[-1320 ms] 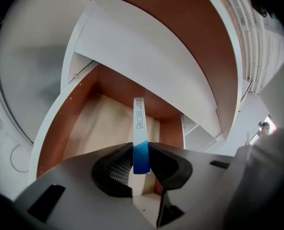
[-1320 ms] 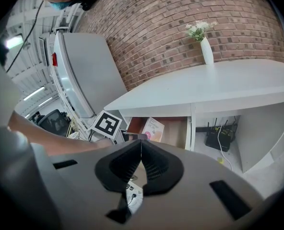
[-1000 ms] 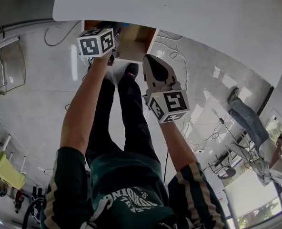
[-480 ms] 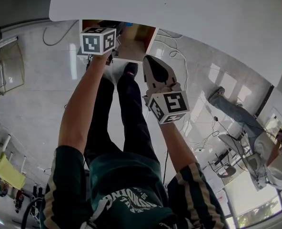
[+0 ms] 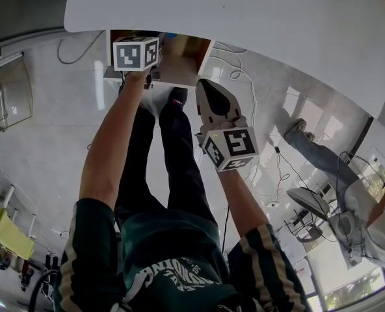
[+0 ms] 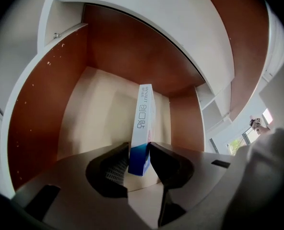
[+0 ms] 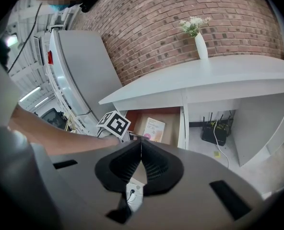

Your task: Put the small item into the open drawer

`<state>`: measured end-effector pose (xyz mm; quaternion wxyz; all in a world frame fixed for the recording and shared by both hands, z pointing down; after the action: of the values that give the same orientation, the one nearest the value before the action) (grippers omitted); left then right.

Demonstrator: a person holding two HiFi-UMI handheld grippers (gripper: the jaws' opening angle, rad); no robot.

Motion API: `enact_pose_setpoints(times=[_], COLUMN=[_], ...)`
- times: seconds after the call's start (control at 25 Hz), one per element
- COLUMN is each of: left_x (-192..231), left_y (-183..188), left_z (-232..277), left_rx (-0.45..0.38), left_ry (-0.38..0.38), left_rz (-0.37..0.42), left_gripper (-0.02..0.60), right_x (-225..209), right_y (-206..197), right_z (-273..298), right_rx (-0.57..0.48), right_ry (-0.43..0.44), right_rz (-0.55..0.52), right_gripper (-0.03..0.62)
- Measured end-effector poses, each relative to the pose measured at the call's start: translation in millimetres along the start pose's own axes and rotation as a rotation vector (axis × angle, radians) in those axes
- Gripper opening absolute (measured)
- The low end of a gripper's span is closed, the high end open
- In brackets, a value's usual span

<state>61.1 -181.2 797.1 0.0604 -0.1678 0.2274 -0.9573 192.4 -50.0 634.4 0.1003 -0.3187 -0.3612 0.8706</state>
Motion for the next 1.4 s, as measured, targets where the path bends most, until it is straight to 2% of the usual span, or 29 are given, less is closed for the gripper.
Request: enact_pose_setpoints(times=[0.6, 0.76, 1.0, 1.08, 1.2, 1.4], left_x=[9, 9, -3, -6, -12, -21], left_y=[-6, -2, -3, -2, -2, -5], left_z=[-3, -14, -38, -47, -63, -96], left_rx=[0.027, -0.011, -0.043, -0.056, -0.07, -0.079], left_ry=[0.055, 0.077, 0.063, 0.061, 0.054, 0.049], left_rz=[0.014, 0.069, 0.164, 0.19, 0.242, 0.281], left_gripper=[0.207, 0.207, 0.204, 0.187, 0.096, 0.035], right_x=[2, 6, 16, 19, 23, 35], right_y=[2, 1, 7, 10, 16, 34], right_z=[2, 5, 6, 6, 5, -6], right_rx=[-0.002, -0.001, -0.007, -0.011, -0.016, -0.017], right_ry=[0.001, 0.002, 0.013, 0.021, 0.027, 0.033], right_rz=[0.012, 0.005, -0.006, -0.014, -0.022, -0.05], right_gripper=[0.025, 0.025, 0.025, 0.025, 0.025, 0.025])
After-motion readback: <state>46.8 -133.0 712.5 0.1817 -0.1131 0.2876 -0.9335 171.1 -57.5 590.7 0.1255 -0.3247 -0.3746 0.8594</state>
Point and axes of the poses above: the fingertips, and each gripper's own axes: z forward along the fingers, x to its left, y out of its top, the point moved 4 cm from there along -z, backward along the fingers, and after that the axes turned 12 degrees about y, right-handed, at the moved point
